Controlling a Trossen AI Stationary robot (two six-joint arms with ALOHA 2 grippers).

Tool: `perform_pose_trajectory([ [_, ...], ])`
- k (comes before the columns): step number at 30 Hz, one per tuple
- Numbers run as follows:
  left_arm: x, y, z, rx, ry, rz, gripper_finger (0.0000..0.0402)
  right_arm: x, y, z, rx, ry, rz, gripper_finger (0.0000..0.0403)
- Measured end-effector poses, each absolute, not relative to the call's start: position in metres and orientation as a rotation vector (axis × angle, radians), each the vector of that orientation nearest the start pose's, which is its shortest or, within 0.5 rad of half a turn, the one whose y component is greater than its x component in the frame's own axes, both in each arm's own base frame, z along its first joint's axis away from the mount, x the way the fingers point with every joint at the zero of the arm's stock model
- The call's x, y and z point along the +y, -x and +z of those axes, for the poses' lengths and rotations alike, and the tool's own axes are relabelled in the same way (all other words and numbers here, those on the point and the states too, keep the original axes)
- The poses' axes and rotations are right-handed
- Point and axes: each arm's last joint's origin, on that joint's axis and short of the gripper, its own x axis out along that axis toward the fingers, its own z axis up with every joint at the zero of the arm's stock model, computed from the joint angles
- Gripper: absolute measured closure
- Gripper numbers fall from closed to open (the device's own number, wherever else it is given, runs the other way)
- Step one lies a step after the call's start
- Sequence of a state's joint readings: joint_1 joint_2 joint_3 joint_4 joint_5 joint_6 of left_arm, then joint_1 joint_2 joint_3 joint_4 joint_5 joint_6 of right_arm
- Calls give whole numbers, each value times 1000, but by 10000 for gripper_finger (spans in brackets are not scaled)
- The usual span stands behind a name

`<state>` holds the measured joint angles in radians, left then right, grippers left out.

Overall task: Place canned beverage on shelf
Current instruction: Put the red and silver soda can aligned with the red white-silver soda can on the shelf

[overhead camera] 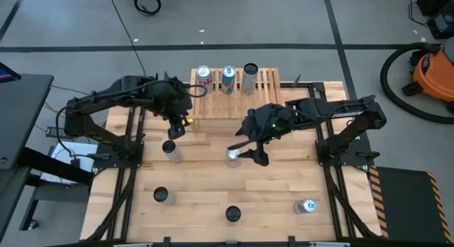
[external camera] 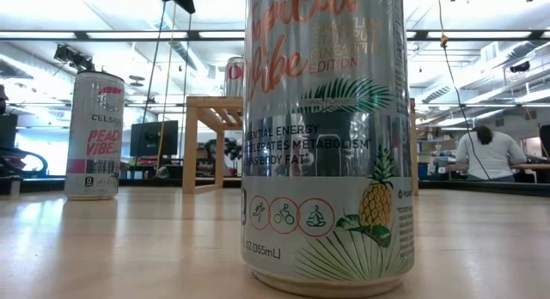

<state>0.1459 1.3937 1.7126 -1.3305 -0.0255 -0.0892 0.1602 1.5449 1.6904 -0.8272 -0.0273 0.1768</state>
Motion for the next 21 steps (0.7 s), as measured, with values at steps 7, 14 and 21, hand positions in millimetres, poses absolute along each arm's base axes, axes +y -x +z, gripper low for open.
perform_pose_trajectory([
  [7,32,-234,416,1011,90,164,209,52,-330,356,791,-68,55,20],
  [14,32,-219,400,1049,65,197,209,44,-340,311,816,-74,21,21],
  [21,29,-198,360,1041,81,208,209,40,-340,295,807,-19,-26,21],
])
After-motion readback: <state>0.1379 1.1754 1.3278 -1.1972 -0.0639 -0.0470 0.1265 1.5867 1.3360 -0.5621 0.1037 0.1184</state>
